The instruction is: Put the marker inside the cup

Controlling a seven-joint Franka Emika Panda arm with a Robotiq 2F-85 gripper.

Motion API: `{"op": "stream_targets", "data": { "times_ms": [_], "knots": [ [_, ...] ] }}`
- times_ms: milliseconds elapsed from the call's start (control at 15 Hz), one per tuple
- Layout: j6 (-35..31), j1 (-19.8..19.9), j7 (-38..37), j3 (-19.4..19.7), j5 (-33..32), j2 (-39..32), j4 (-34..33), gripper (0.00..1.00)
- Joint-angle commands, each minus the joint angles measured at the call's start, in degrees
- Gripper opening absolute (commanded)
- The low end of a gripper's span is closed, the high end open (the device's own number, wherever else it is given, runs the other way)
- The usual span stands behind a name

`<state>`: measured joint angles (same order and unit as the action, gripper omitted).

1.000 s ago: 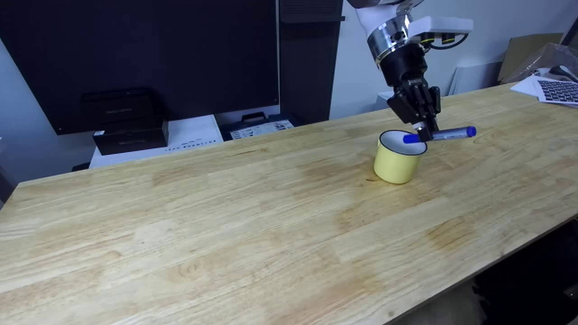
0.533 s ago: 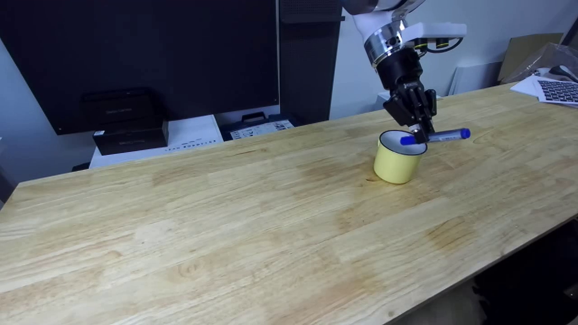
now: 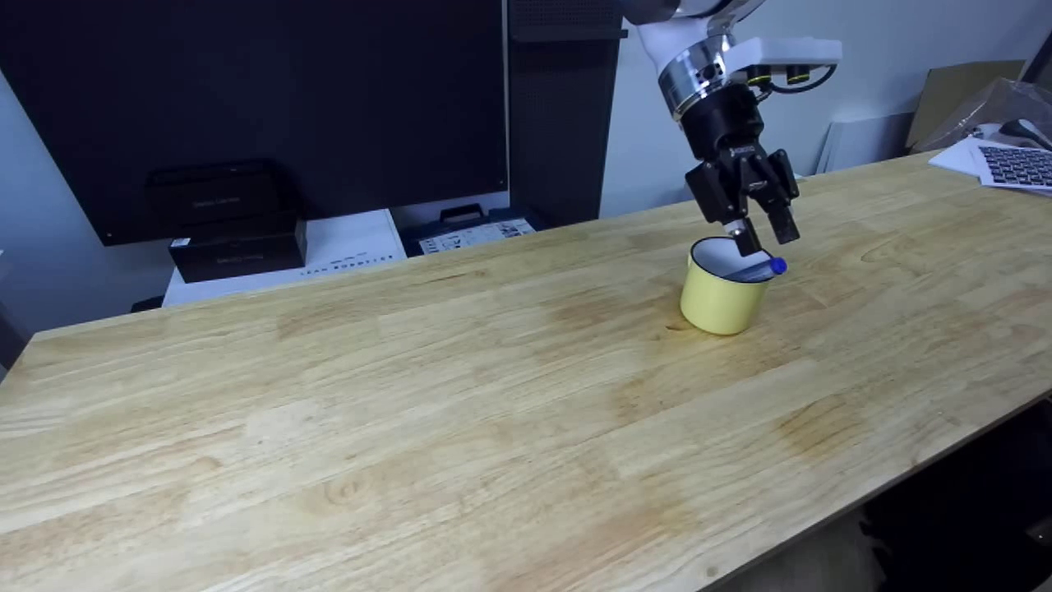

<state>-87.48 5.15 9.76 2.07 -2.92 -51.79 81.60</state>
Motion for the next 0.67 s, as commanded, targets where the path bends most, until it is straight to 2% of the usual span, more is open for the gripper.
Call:
{"op": "stream_targets", "data": {
  "times_ms": [0, 133, 600],
  "knots": [
    [0.75, 0.24, -1.39, -0.28, 0.53, 0.2, -2.22, 0.98],
    [-3.54, -0.38, -2.23, 0.14, -0.39, 2.79, 0.09, 1.0],
    [-30.39, 0.23, -4.68, 0.19, 0.98, 13.93, 13.06, 1.0]
  ]
}}
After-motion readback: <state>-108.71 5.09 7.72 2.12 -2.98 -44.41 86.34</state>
